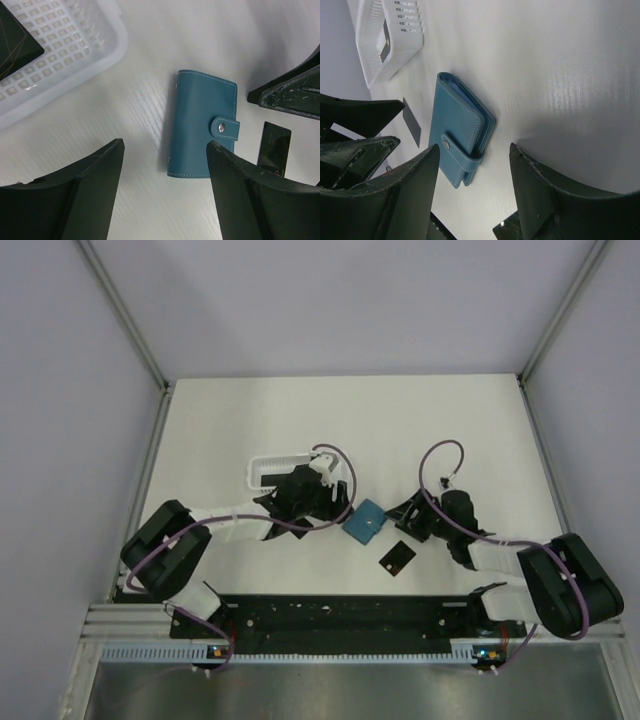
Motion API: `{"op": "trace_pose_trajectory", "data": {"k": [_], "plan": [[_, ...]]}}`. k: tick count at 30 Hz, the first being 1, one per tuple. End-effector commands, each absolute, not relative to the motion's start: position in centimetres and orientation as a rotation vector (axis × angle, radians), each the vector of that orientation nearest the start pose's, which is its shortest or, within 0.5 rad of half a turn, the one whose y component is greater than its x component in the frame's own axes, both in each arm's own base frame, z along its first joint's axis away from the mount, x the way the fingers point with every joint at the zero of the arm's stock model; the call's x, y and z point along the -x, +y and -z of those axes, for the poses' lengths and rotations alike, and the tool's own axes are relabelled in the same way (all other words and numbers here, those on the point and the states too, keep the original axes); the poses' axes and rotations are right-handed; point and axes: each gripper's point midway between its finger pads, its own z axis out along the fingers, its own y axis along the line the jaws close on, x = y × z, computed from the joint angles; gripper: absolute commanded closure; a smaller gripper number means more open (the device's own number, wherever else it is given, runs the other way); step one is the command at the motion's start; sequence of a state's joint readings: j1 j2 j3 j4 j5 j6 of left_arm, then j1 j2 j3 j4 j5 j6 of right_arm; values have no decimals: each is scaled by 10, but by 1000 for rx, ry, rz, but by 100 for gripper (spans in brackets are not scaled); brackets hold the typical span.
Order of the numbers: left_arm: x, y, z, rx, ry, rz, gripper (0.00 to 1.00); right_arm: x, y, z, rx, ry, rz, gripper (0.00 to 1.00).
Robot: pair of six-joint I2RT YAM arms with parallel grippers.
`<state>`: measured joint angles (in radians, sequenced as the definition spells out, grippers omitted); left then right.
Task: Put the credit cards into the card holder
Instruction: Pick up the card holder from the center of the board.
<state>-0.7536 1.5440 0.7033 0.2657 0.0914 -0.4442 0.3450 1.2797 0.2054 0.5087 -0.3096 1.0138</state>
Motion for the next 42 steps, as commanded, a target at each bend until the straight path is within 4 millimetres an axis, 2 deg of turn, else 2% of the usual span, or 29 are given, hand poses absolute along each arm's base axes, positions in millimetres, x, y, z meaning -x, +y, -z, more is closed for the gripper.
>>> {"op": "trace_pose_trajectory", "data": {"k": [1,8,16,28,32,38,42], "plan": [[-284,-330,-84,-426,2166,848,27,-245,184,-25,-586,2302,-1063,42],[-274,-345,-75,-427,2205,900,30,-246,188,-20,-578,2329,-1076,46],[-269,-344,-62,-378,2247,899,34,-244,189,-10,-590,2364,-1066,46],[-256,-359,-50,-405,2274,983,37,-243,191,-2,-609,2378,-1082,46],[-248,-361,-45,-407,2288,1015,37,-243,193,0,-609,2382,-1092,49],[-236,-364,-41,-410,2299,1069,38,-242,197,4,-607,2391,-1130,60],[-230,-368,-46,-397,2273,1143,38,-240,199,8,-618,2394,-1152,64]]}}
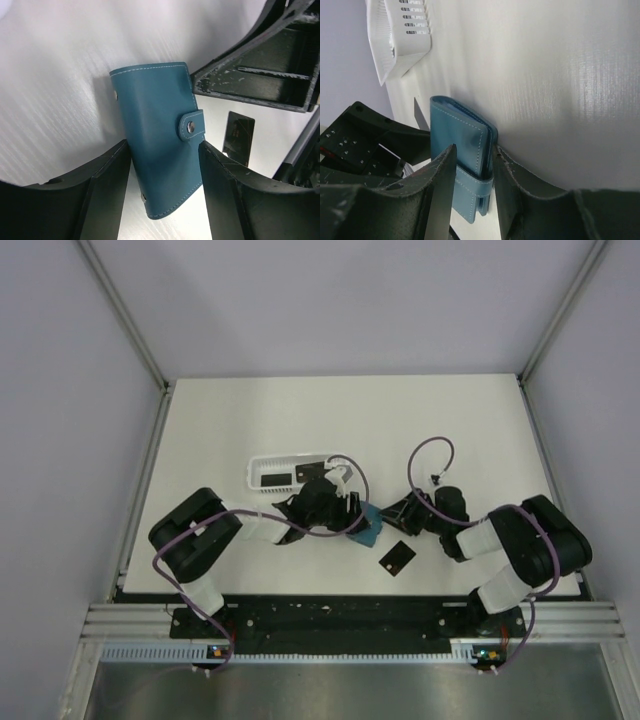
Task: Put the credit cards into the card holder
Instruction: Pick up the card holder from the center of the board.
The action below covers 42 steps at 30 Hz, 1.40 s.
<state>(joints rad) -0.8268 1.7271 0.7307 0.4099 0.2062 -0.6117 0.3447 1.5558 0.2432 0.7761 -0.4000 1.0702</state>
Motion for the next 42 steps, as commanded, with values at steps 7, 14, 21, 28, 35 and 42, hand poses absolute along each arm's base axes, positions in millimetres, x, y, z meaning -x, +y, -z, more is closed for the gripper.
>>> {"op": "trace_pose_trajectory", "data": {"k": [7,14,21,28,35,42], "plan": [[-224,-375,-56,-391,2225,1243,45,-239,203,10,-616,2391,-1192,68],[-224,-373,-64,-384,2204,1249,58,-237,197,11,-617,2389,-1144,69],[-222,-371,-74,-380,2186,1254,64,-238,188,7,-592,2393,-1063,68],[-221,-367,-79,-375,2183,1241,70,-238,176,-7,-531,2391,-928,61],[-219,-365,-85,-386,2173,1227,77,-236,176,-41,-409,2353,-821,56],[-216,-368,-87,-405,2172,1229,91,-228,201,-67,-314,2320,-911,53]]}}
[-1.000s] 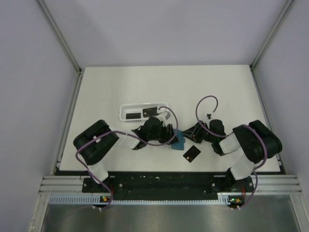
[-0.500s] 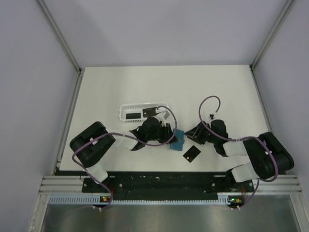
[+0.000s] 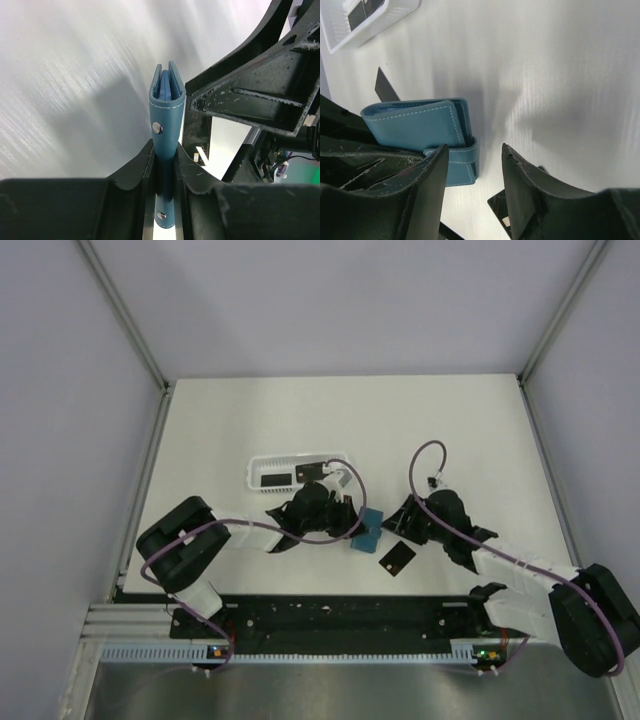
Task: Put the credit cards into the card holder
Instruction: Pick up the card holder from the center of the board.
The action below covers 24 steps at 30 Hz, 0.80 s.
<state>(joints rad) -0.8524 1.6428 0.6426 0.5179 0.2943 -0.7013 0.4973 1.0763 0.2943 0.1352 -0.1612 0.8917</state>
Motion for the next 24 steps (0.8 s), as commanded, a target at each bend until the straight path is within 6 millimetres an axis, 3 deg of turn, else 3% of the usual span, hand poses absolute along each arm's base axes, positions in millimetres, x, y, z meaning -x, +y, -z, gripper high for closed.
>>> {"op": "trace_pose_trajectory", "data": {"k": [1,3,12,24], "plan": [[-216,-368,-88,-405,2170,1227,94,-228,204,-69,-306,2319,-915,52],[-217,-368,-86,-405,2177,1209,100,-228,209,-73,-296,2318,-925,52],[-217,-368,-92,-428,2170,1119,100,-230,223,-85,-296,2308,-964,52],[-219,-370,-106,-422,2124,1091,100,-222,241,-86,-257,2345,-998,49]]}}
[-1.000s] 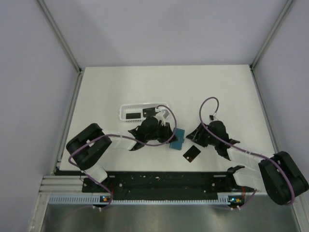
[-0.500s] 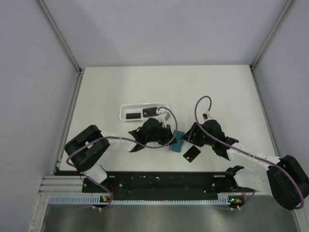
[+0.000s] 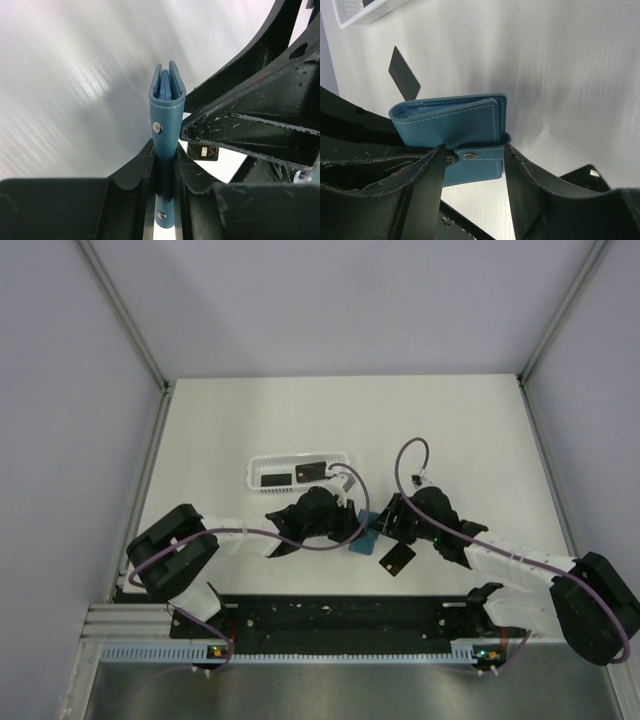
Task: Put the credit cards into the card holder
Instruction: Pick up the card holder from the center of the board, then open the card holder.
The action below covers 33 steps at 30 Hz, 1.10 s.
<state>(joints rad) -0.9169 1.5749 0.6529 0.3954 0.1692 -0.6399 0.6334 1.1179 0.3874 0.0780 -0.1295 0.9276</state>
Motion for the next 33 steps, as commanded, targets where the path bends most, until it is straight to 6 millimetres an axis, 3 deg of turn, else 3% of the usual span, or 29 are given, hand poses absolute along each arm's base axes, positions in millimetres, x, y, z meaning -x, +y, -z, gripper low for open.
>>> {"op": "trace_pose_trajectory", "data": {"k": [1,15,33], "plan": [[-218,-369,-108,-423,2117,1093,100,-221,242,-85,-255,2348,-999,49],[-224,-367,-135,-384,2027,1091,100,-212,248,-70,-233,2416,-981,50],[-238,-356,-147,-303,1982,1014,100,-201,214,-43,-185,2570,-661,56]]}}
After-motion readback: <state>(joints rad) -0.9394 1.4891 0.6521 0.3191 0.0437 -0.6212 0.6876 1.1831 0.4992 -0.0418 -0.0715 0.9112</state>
